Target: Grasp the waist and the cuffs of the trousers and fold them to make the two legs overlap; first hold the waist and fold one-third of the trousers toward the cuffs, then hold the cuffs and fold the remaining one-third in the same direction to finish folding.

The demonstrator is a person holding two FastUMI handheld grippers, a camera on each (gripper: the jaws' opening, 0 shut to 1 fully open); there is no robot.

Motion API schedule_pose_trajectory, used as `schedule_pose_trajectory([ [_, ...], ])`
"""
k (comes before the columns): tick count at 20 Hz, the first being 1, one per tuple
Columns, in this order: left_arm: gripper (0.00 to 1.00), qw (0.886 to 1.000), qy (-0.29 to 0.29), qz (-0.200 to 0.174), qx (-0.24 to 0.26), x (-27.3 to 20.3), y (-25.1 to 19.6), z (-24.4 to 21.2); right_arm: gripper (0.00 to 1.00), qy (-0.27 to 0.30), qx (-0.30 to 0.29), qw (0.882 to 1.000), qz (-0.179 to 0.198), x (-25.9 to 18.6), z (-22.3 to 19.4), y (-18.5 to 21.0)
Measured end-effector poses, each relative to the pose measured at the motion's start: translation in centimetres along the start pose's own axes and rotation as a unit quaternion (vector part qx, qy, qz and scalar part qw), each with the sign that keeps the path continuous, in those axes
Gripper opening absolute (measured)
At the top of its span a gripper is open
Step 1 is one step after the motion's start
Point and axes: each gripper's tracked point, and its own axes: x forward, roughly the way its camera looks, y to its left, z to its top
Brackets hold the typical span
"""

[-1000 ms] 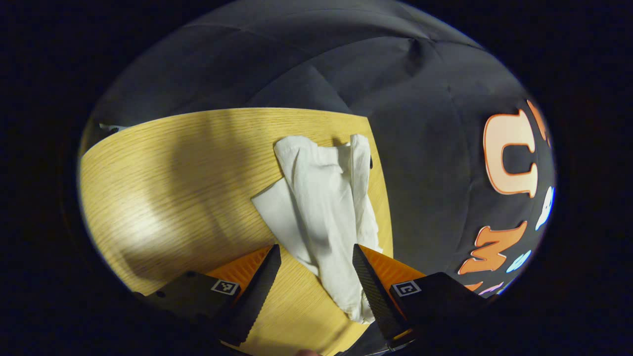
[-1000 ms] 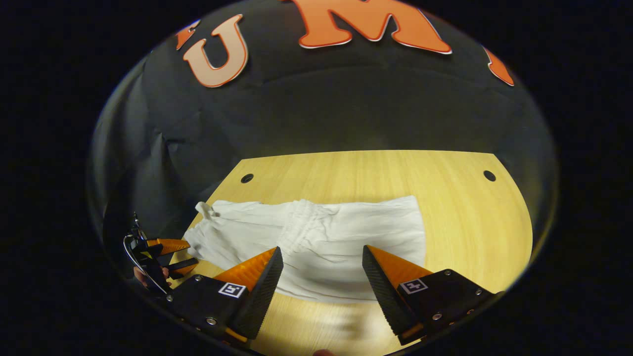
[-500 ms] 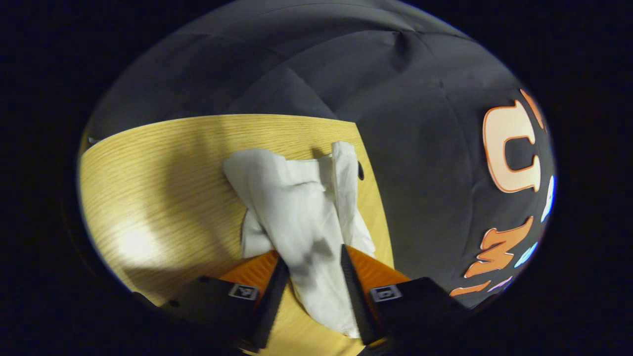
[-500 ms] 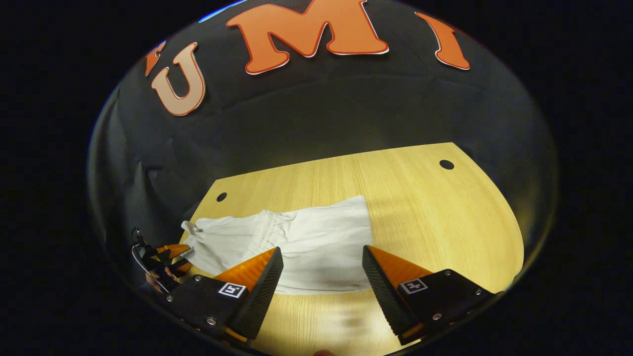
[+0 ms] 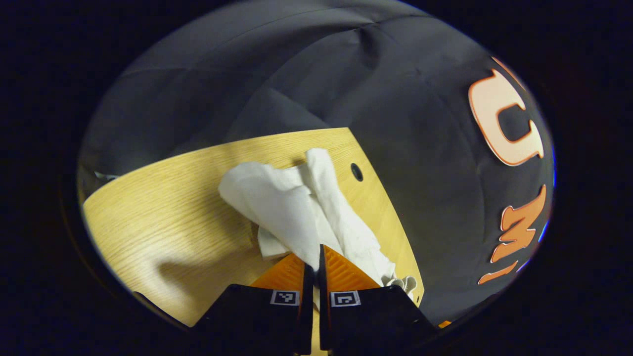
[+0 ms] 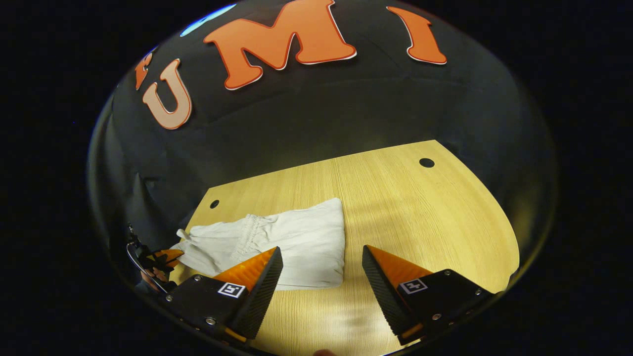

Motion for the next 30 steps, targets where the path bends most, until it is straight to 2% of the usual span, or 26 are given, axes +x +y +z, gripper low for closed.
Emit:
schedule_pose_trajectory([
  [3, 0.07, 0.999, -0.03, -0.003, 0.041, -2.4, -3.1, 0.9, 0.97, 0.002, -0.01, 1.0, 0.019, -0.7, 0.0, -0.9],
  [4, 0.1, 0.998, -0.037, -0.005, 0.052, -2.9, -4.4, 1.1, 0.97, 0.0, -0.013, 1.0, 0.023, -0.9, 0.1, -1.4],
  [8, 0.09, 0.995, -0.064, -0.021, 0.08, -5.1, -9.2, 1.5, 0.97, -0.006, -0.025, 0.999, 0.032, -2.2, 0.3, -3.7],
  [14, 0.09, 0.983, -0.085, -0.032, 0.158, -6.6, -16.2, 0.5, 0.98, -0.019, -0.027, 0.999, 0.041, -3.9, 0.4, -6.5],
  [22, 0.09, 0.963, -0.083, -0.046, 0.253, -6.3, -25.5, -4.2, 0.99, -0.023, -0.01, 0.999, 0.047, -5.5, -0.8, -9.6],
  [27, 0.07, 0.951, -0.065, -0.065, 0.294, -6.0, -30.3, -9.7, 0.99, -0.022, 0.001, 0.999, 0.042, -6.3, -1.8, -12.2],
  [30, 0.09, 0.946, -0.043, -0.074, 0.312, -5.2, -32.3, -13.6, 0.99, -0.023, 0.009, 0.999, 0.04, -6.8, -2.0, -13.8],
])
